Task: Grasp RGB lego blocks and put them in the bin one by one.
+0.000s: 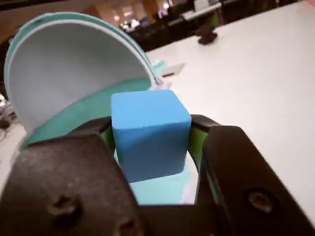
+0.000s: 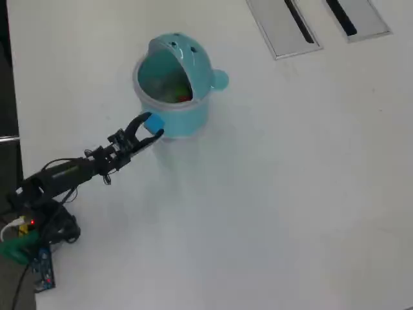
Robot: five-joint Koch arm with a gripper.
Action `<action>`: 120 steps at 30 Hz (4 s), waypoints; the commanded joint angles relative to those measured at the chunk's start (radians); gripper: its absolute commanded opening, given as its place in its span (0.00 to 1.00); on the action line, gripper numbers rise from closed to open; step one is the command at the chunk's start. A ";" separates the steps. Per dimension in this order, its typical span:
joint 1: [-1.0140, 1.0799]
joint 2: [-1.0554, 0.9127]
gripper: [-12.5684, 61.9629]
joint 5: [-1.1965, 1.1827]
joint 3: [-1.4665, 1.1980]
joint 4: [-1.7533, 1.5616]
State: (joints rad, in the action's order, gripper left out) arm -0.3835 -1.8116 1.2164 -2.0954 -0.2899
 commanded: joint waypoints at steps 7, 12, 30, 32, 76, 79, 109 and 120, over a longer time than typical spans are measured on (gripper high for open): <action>-0.080 -0.034 0.43 0.114 0.245 0.092; -0.153 0.011 0.43 0.272 0.351 0.124; -0.227 0.347 0.39 0.371 0.706 0.166; -0.227 0.377 0.39 0.371 0.730 0.164; -0.219 0.149 0.51 0.526 0.448 0.075; -0.218 0.091 0.51 0.525 0.390 0.078; -0.137 -0.374 0.59 0.351 -0.052 0.166; -0.121 -0.499 0.59 0.235 -0.133 0.172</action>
State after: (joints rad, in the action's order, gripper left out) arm -0.5062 -2.2826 1.4757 -2.2626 -0.1074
